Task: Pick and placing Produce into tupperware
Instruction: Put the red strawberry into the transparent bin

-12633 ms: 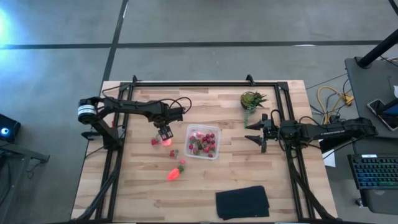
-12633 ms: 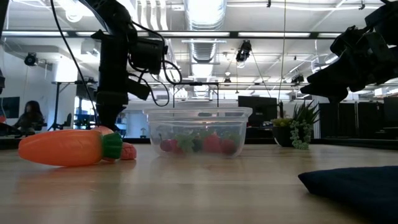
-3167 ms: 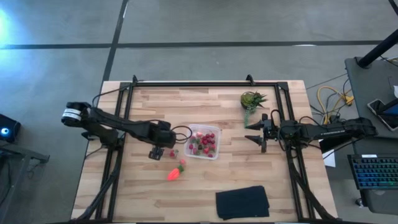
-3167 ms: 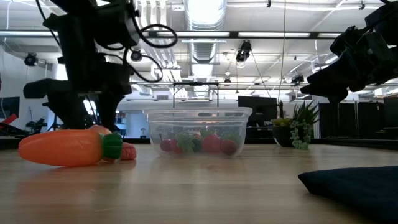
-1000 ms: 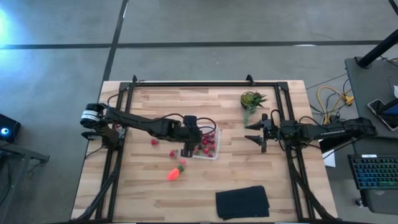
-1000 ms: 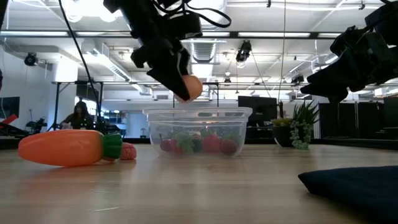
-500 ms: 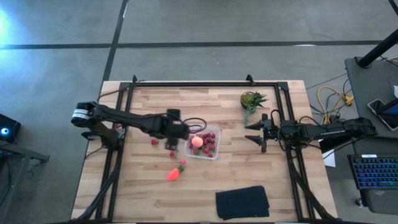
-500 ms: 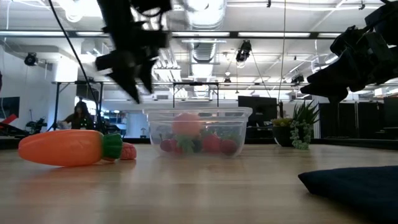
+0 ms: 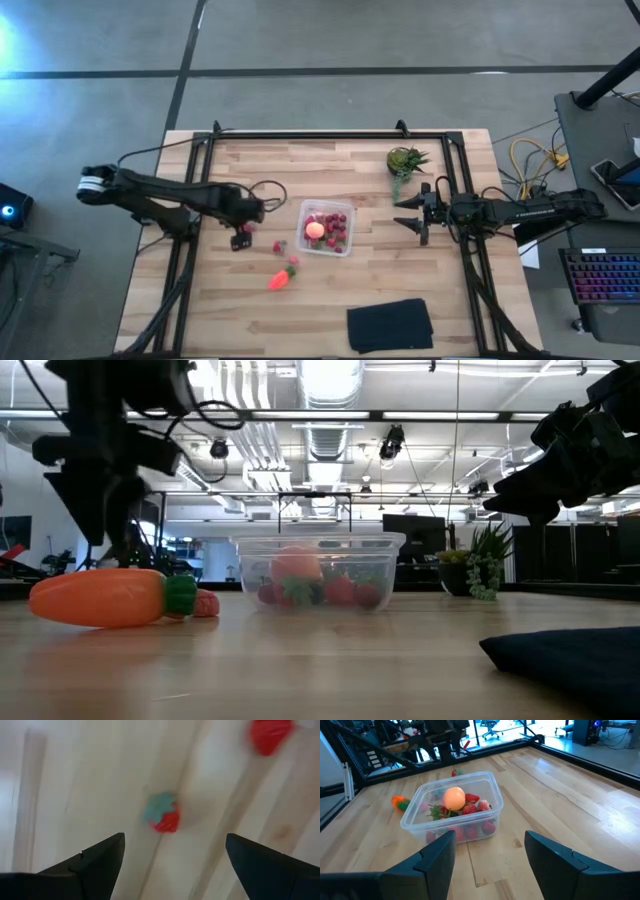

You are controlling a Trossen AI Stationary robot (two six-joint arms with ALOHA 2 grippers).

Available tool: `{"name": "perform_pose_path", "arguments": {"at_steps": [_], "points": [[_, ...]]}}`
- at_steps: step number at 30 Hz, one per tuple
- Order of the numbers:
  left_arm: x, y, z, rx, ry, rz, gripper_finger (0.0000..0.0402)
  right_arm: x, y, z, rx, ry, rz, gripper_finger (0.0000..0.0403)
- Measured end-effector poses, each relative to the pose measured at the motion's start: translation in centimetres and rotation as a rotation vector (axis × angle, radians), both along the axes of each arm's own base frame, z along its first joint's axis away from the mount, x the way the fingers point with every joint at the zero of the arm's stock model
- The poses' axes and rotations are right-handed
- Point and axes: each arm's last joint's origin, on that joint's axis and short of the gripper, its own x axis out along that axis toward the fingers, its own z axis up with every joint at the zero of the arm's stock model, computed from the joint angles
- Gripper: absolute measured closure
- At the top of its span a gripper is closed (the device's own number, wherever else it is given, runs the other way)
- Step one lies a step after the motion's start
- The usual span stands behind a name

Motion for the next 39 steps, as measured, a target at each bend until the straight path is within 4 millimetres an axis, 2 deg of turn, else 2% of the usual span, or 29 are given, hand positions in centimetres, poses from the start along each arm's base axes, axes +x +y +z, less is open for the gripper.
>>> {"name": "perform_pose_path", "arguments": {"at_steps": [6, 12, 18, 29, 34, 39], "points": [[-1.9, 0.8, -1.0, -0.042, -0.002, 0.245, 0.0073, 0.0, 0.0, 0.0, 0.0, 0.0, 0.0, 0.0174], [-1.7, 1.9, -1.4, -0.059, -0.006, 0.397, 0.0098, 0.0, 0.0, 0.0, 0.0, 0.0, 0.0, 0.0174], [-0.1, 2.5, -2.8, -0.078, 0.001, 0.421, 0.0114, 0.0, 0.0, 0.0, 0.0, 0.0, 0.0, 0.0174], [1.5, 2.6, -6.6, -0.096, 0.205, 0.363, 0.0114, 0.0, 0.0, 0.0, 0.0, 0.0, 0.0, 0.0174], [1.9, 2.6, -6.8, -0.106, 0.204, 0.34, 0.0115, 0.0, 0.0, 0.0, 0.0, 0.0, 0.0, 0.0174], [2.4, 2.6, -5.9, -0.119, 0.097, 0.337, 0.0115, 0.0, 0.0, 0.0, 0.0, 0.0, 0.0, 0.0174]]}}
